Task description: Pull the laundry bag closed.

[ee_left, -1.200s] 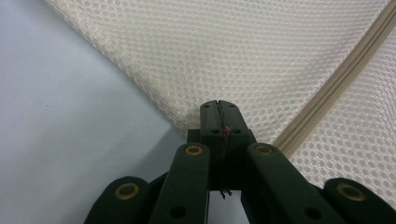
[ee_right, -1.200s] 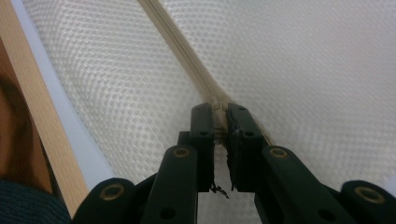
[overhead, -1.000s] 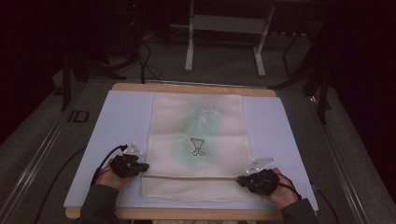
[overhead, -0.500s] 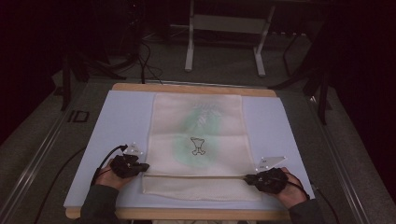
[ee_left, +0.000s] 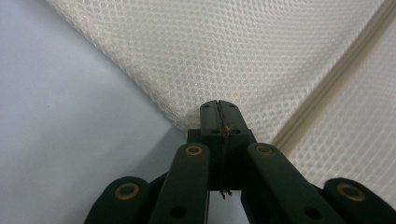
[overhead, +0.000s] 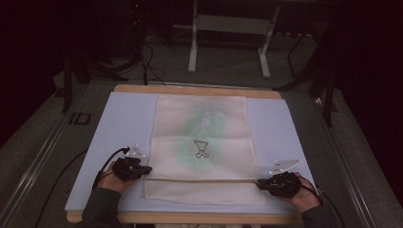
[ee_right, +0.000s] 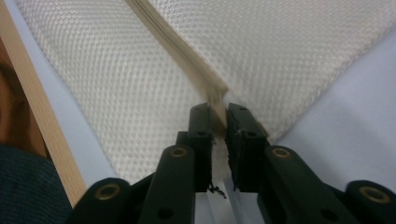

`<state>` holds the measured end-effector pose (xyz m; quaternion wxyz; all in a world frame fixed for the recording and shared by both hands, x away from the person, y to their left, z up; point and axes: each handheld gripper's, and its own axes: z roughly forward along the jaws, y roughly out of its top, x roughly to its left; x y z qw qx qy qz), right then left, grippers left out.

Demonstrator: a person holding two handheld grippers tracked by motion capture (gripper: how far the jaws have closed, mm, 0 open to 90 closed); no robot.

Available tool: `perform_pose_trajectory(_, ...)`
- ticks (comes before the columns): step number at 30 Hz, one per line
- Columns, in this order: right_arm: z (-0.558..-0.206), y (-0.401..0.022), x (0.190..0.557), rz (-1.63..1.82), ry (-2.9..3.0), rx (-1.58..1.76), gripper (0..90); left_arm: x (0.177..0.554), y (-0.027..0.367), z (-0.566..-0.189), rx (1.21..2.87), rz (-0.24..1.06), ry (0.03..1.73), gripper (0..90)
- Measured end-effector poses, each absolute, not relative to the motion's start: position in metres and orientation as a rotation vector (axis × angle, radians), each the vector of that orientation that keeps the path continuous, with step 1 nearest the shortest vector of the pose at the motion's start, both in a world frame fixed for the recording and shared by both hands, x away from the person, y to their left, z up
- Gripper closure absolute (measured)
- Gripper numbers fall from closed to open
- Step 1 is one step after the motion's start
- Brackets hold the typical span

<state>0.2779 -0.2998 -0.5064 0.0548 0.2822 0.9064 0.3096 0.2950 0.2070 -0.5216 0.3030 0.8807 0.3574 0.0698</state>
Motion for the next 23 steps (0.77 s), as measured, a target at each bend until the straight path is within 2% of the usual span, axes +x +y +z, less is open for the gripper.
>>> perform_pose_trajectory(8, -0.503, -0.308, 0.278, 1.027, 2.657, 0.900, 66.1, 0.295, 0.206, -0.521, 2.348, 0.213, 0.942, 89.9)
perform_pose_trajectory(17, -0.509, -0.317, 0.284, 1.107, 2.493, 1.012, 61.1, 0.294, 0.209, -0.521, 2.327, 0.243, 0.947, 89.2)
perform_pose_trajectory(23, -0.517, -0.322, 0.289, 1.117, 2.382, 1.111, 58.1, 0.293, 0.214, -0.518, 2.287, 0.263, 0.948, 84.2)
